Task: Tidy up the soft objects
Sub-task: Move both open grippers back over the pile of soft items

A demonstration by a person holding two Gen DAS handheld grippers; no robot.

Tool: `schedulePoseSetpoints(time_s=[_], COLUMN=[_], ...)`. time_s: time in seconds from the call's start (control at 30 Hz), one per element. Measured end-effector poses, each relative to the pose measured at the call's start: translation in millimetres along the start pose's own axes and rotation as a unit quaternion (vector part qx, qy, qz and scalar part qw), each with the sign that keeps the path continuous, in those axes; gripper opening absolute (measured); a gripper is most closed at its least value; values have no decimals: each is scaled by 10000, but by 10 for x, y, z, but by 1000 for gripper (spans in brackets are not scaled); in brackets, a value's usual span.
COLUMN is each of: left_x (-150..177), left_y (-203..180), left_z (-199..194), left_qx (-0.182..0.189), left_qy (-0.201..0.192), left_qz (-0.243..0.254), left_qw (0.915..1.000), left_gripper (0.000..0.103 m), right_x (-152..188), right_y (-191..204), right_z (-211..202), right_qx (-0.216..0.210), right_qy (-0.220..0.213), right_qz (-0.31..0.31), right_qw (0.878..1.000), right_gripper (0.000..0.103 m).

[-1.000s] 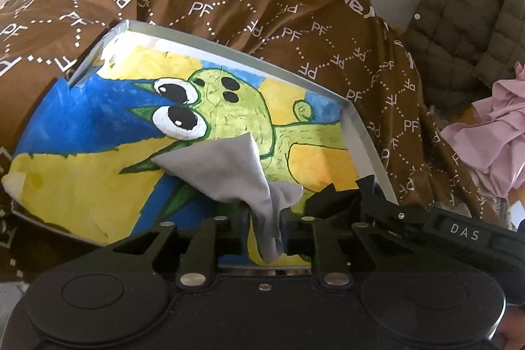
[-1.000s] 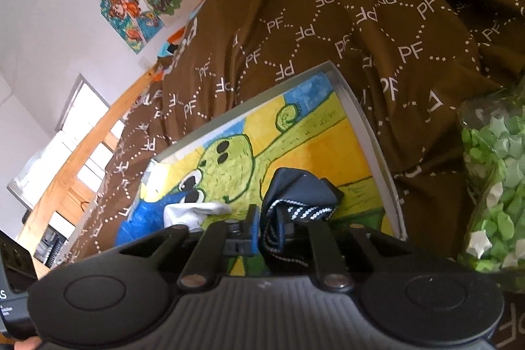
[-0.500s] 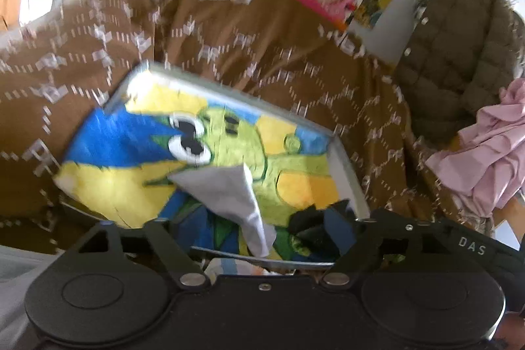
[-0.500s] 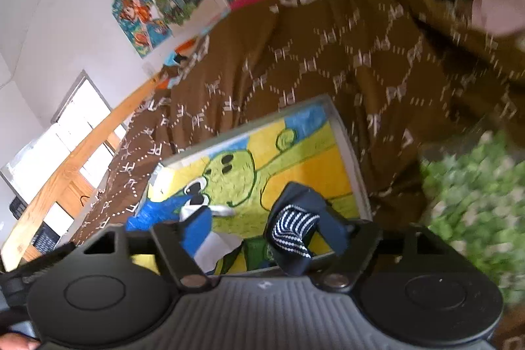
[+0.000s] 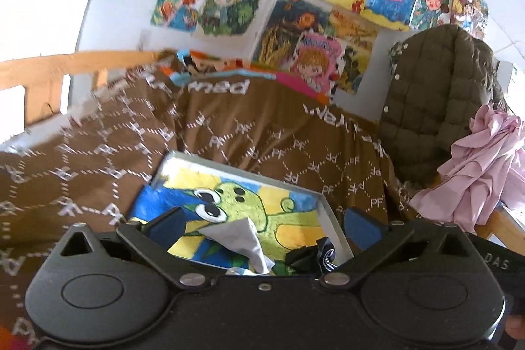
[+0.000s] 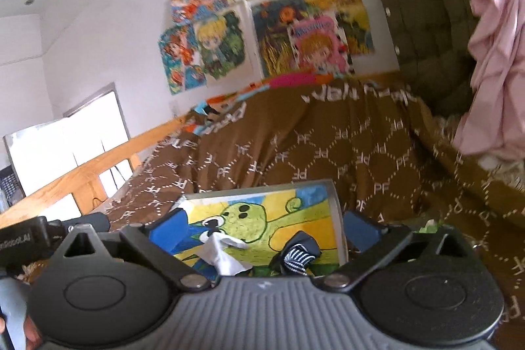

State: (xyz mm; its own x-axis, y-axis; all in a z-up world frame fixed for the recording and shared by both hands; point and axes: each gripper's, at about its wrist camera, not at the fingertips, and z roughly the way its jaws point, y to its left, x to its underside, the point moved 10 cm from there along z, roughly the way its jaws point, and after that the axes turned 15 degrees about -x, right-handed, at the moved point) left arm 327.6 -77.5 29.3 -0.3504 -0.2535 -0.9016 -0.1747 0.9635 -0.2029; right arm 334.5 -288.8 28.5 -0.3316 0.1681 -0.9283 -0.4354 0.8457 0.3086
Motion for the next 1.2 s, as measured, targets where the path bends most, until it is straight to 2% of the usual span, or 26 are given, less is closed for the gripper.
schedulePoseSetpoints(time_s=[0.17,0.37,0.6,0.93,1.2], left_x=[43,223,386,782,1139], left_y=[110,262,416,676,801], left_z=[-439,-778,-1074,-1266,-1214], left_qx=[-87,76,63,64,-98], left_qy=[-418,-358,-408,-61,351], left_qz=[163,-26,212,457,785], left_qw=[9990,9993,9989,9989,9963], left_gripper=[102,102,102,102,102], right_x=[99,251,555,1047,1272], right_y=[219,522,719,889,933], right_z=[-359,-665,-867,-995,-913], right_qx=[46,19,66,54,225], right_qy=[-122,-182,41,710,1261], right_qz=[-353,-588,-605,-450,-489], right_qw=[9993,9981,9981,9964,9906], right_gripper=[103,103,103,103,103])
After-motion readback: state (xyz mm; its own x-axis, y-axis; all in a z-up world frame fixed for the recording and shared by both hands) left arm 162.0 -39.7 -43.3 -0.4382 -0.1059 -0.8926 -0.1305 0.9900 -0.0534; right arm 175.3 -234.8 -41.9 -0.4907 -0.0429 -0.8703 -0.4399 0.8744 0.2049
